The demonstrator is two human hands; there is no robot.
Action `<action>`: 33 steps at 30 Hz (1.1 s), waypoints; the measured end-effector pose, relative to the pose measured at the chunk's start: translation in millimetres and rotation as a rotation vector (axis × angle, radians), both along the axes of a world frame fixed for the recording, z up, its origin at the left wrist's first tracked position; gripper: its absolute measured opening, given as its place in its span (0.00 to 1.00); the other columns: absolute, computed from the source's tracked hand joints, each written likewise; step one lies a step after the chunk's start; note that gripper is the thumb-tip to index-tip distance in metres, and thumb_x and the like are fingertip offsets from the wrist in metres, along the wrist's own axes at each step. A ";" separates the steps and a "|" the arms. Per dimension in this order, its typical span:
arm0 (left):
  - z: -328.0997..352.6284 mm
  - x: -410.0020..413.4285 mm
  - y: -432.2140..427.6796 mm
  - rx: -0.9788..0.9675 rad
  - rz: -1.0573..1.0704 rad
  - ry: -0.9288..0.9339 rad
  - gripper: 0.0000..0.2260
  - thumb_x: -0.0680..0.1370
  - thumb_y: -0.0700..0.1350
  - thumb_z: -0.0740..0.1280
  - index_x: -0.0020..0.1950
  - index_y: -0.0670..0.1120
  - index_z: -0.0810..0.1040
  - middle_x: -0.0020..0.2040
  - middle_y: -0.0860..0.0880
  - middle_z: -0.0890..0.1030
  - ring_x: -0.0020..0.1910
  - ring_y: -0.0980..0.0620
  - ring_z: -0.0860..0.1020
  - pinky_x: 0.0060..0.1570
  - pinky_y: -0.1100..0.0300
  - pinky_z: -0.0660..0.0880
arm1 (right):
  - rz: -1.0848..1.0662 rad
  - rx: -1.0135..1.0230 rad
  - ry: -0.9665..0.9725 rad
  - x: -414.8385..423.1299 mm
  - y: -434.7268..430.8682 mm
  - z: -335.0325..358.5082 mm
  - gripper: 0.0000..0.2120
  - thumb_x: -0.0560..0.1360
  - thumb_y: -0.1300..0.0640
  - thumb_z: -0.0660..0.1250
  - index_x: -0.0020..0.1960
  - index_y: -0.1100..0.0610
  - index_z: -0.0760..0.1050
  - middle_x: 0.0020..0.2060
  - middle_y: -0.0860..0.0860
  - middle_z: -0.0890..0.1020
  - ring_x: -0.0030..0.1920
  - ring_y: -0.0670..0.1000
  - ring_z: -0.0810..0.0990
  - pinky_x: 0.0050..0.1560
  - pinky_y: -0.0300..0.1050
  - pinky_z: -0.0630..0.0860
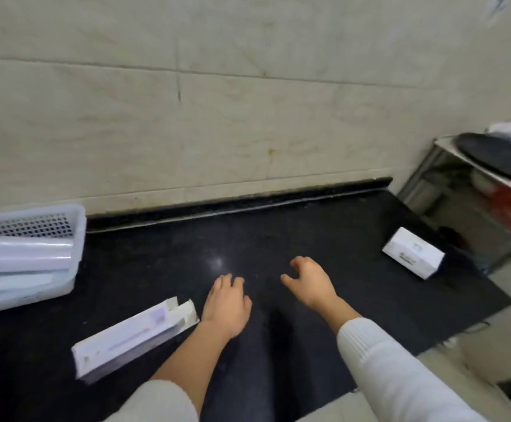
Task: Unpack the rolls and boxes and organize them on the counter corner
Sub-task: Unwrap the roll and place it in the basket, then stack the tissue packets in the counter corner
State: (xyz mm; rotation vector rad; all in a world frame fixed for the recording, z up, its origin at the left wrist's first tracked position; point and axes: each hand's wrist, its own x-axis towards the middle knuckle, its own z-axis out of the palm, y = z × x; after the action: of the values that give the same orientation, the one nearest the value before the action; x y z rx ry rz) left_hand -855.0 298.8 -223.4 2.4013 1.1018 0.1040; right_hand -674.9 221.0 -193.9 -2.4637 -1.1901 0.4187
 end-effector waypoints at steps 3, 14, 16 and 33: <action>-11.3 55.1 -35.1 -0.074 -0.086 0.058 0.20 0.81 0.49 0.56 0.71 0.45 0.64 0.73 0.42 0.64 0.72 0.44 0.60 0.71 0.53 0.61 | -0.068 -0.036 -0.027 63.3 -45.3 -5.3 0.20 0.74 0.48 0.67 0.61 0.58 0.73 0.57 0.54 0.76 0.59 0.56 0.75 0.54 0.47 0.73; -78.5 253.5 -126.1 -0.080 0.074 0.138 0.27 0.82 0.53 0.53 0.78 0.47 0.50 0.79 0.41 0.47 0.78 0.43 0.46 0.76 0.48 0.50 | -0.071 -0.101 -0.283 315.0 -134.1 -31.5 0.24 0.72 0.47 0.67 0.63 0.58 0.70 0.62 0.56 0.73 0.65 0.59 0.67 0.61 0.55 0.69; -88.8 271.9 -135.5 -0.060 0.121 0.167 0.28 0.82 0.55 0.51 0.78 0.48 0.47 0.79 0.42 0.44 0.78 0.43 0.43 0.77 0.46 0.47 | -0.066 -0.121 -0.305 347.8 -136.4 -33.5 0.27 0.70 0.47 0.68 0.64 0.58 0.69 0.64 0.56 0.71 0.65 0.59 0.66 0.61 0.56 0.67; -116.1 271.5 -145.3 0.032 0.218 0.192 0.29 0.79 0.62 0.43 0.77 0.55 0.38 0.79 0.47 0.37 0.77 0.48 0.37 0.74 0.49 0.37 | -0.122 -0.276 -0.159 373.4 -132.4 -67.3 0.50 0.58 0.40 0.77 0.70 0.57 0.56 0.64 0.55 0.67 0.65 0.59 0.66 0.59 0.62 0.67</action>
State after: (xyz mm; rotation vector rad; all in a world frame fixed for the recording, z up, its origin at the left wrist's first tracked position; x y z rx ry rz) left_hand -583.5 153.5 -339.5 2.3496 1.4583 -0.0370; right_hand -301.5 88.7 -261.2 -2.8361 -1.0961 0.3797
